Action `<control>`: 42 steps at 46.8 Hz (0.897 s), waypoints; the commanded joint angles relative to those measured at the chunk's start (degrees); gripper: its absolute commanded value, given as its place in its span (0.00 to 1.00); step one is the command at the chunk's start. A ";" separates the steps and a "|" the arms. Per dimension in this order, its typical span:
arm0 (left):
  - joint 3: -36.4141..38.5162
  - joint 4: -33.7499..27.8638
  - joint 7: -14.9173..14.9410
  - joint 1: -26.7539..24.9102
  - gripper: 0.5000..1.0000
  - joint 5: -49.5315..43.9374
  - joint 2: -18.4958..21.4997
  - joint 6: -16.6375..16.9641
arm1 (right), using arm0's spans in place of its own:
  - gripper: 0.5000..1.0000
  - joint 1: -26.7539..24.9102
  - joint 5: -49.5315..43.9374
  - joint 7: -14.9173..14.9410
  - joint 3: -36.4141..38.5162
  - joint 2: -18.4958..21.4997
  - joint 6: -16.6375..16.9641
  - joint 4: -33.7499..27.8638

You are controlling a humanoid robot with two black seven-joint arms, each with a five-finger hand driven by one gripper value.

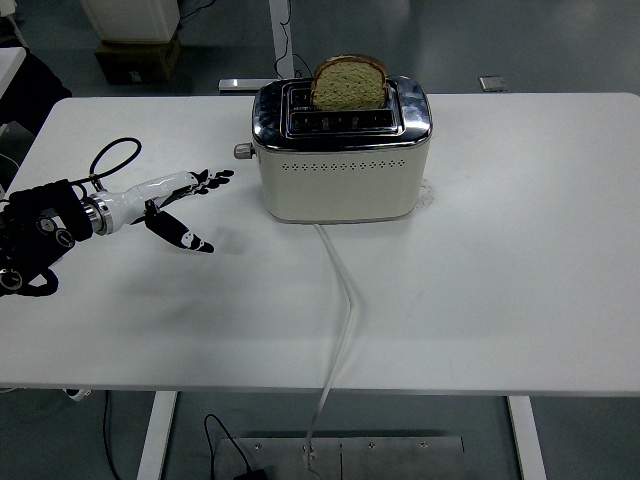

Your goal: Press down toaster

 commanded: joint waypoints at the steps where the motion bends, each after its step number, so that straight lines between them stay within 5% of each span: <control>1: 0.00 -0.01 0.00 -0.08 1.00 -1.85 0.35 -0.24 | 1.00 -0.01 0.00 0.00 0.00 0.00 0.00 0.00; 9: -0.09 -0.09 0.00 -0.17 1.00 -5.89 2.72 -0.95 | 1.00 -0.01 0.00 0.00 0.00 0.00 0.00 0.00; 22: -0.17 -0.09 0.00 -1.84 1.00 -25.23 7.65 -4.81 | 1.00 -0.01 0.00 0.00 0.00 0.00 0.00 0.08; 42: -0.70 0.08 -0.26 -2.37 1.00 -44.83 5.28 -2.53 | 1.00 -0.01 0.00 0.00 0.00 0.00 0.00 0.00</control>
